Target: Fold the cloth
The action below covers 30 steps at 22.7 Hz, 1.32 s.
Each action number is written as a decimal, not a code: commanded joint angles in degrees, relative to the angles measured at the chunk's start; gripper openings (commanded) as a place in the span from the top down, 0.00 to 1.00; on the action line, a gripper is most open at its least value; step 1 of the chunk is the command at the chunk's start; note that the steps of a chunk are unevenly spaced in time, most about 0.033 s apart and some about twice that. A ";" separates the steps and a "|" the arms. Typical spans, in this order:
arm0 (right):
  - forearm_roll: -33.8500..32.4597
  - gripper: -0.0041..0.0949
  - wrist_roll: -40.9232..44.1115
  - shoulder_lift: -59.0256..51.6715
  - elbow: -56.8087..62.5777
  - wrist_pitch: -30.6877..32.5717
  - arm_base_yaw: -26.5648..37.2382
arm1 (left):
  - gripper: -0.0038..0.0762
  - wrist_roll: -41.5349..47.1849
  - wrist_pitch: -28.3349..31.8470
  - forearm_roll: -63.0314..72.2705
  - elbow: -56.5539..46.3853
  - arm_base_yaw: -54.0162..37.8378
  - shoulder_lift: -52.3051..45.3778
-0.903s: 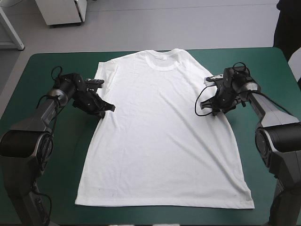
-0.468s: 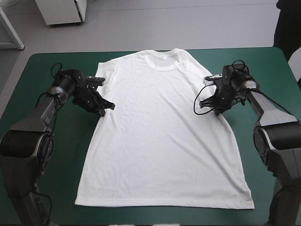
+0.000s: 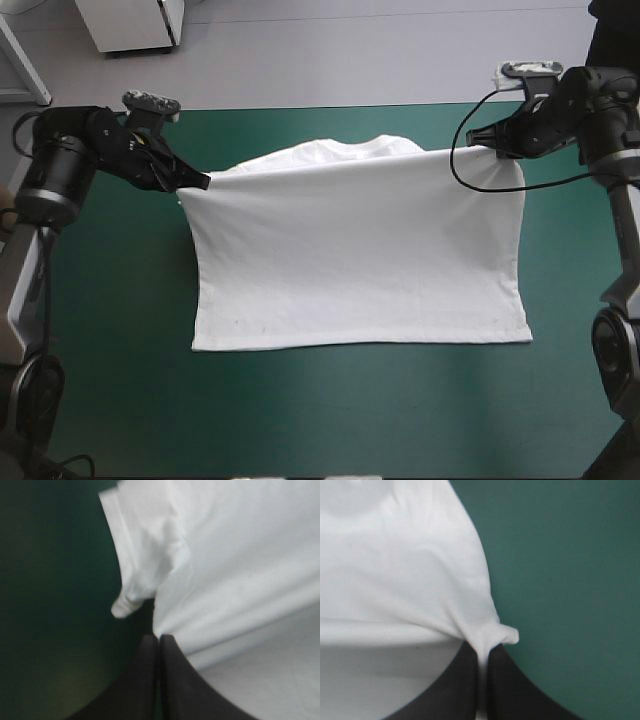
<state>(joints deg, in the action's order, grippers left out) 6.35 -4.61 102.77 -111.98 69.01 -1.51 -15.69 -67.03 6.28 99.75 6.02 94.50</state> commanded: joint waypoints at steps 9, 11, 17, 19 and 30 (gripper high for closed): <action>4.46 0.97 -1.80 -17.45 -6.50 -3.72 0.57 | 0.98 0.38 1.55 0.67 15.99 0.05 -15.71; 4.78 0.97 -1.96 -20.68 -6.50 -5.40 0.57 | 0.98 0.53 1.96 3.58 17.52 0.05 -17.84; 7.59 0.97 -3.72 -21.43 -6.50 -17.94 0.57 | 0.98 -0.24 13.88 5.09 17.70 0.05 -16.60; 7.59 0.97 -5.70 -19.33 -6.50 -26.37 0.57 | 0.98 -0.34 20.45 5.18 17.75 0.05 -13.93; 9.07 0.97 -12.46 1.04 -17.91 -47.25 0.46 | 0.98 -7.32 50.39 11.43 23.69 0.05 5.92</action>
<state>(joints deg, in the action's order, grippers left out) 14.82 -16.07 103.49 -124.23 27.81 -1.51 -21.33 -25.68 15.06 119.21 6.02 100.67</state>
